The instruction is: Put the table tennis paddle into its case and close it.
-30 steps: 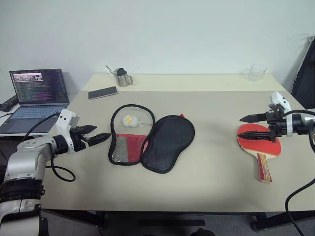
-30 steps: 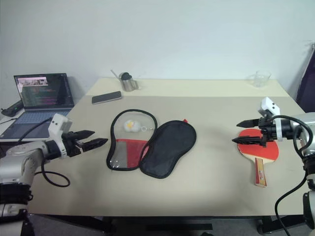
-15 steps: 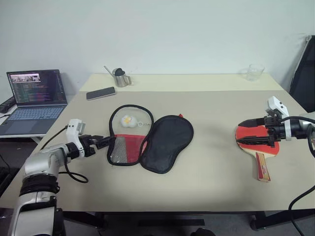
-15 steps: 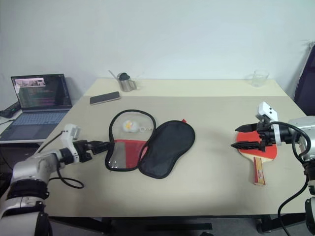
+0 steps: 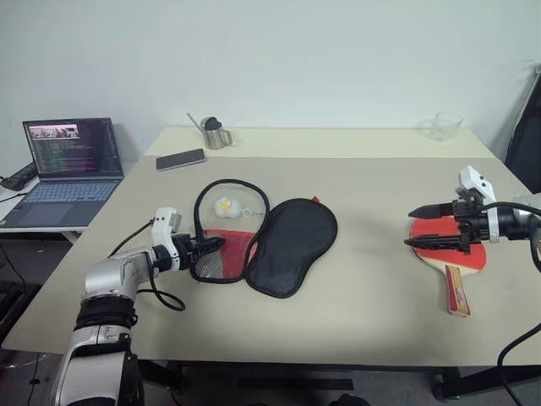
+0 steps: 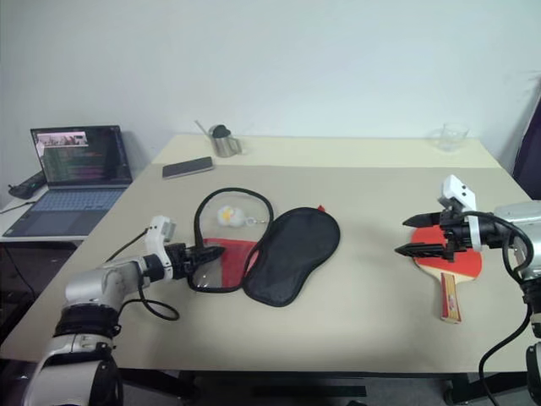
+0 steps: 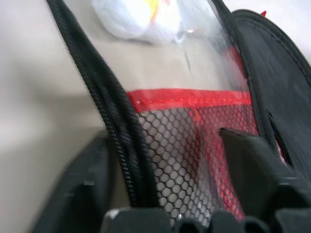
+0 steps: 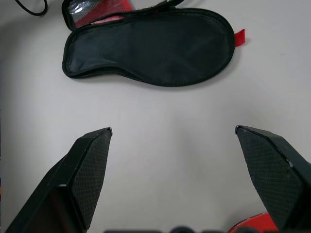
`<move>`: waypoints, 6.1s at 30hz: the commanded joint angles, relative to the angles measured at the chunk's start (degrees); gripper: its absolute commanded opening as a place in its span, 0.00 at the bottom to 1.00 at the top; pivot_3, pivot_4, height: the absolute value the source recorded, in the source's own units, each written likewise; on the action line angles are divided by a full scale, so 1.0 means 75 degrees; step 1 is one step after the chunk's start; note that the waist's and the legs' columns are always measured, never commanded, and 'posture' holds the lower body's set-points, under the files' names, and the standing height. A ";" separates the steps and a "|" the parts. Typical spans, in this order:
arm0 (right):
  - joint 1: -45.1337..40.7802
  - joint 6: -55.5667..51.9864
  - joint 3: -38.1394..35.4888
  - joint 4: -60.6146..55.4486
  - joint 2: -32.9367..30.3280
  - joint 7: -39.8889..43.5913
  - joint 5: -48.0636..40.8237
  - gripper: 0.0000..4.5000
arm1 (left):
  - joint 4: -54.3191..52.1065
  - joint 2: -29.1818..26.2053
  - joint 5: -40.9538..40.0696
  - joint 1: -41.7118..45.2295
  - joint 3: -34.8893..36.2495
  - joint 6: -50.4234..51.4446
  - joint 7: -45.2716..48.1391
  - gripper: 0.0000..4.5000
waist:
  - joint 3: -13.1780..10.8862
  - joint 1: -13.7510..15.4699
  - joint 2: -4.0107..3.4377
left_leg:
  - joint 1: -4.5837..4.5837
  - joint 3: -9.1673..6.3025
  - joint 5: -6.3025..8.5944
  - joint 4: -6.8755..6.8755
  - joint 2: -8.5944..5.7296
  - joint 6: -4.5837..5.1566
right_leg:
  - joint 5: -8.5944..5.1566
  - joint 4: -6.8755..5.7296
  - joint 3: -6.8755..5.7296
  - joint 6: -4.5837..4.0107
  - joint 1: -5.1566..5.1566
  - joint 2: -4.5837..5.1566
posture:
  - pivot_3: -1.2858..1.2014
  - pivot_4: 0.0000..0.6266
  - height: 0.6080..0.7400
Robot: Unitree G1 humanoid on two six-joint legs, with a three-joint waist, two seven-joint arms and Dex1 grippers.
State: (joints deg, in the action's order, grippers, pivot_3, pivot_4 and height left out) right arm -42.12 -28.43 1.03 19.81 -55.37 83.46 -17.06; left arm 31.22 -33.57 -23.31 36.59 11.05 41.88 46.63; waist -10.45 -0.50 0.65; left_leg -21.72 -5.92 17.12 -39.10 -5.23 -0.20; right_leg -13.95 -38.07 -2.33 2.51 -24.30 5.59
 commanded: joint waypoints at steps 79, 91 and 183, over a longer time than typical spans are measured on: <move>0.2576 -0.5630 -0.2778 -0.4044 -0.0199 -0.5846 0.0252 1.00 | -0.4172 -0.0810 -0.0974 0.0037 -0.1130 -0.0837 0.2064 1.00 | 0.0003 0.0166 0.0002 | 0.0003 0.0009 -0.0002 0.0004 0.0003 0.0001 | 0.0018 0.0018 0.0012 0.0003 0.0015 -0.0002 | 0.52 0.24 1.00; 0.3194 -0.8085 -0.3322 -0.6531 0.3010 -0.8835 0.1090 1.00 | -0.3231 -0.0641 -0.0692 0.0679 -0.1365 -0.1334 0.2471 1.00 | 0.0007 0.0068 0.0005 | 0.0009 0.0010 -0.0003 0.0006 0.0005 0.0004 | 0.0018 0.0009 0.0021 0.0003 0.0009 -0.0011 | 0.52 0.24 1.00; -0.0899 -0.3957 -0.1711 -0.1522 0.9048 -1.2466 -0.0345 0.24 | -0.5042 -0.1890 -0.0779 -0.1254 -0.0084 -0.0768 0.1127 1.00 | 0.0028 -0.0376 0.0040 | 0.0041 0.0232 0.0007 0.0136 0.0106 0.0008 | 0.0028 0.0003 0.0224 -0.0015 -0.0135 -0.0105 | 0.52 0.24 1.00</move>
State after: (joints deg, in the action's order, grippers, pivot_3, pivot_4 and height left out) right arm -50.19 -58.35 -12.30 11.59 7.18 -10.13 -18.15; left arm -4.25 -47.00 -28.23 27.17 8.52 36.13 55.52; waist -10.24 -3.32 0.95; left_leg -21.41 -4.18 17.17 -38.08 -4.43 -0.14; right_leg -13.74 -38.05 -0.66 2.40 -25.31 4.80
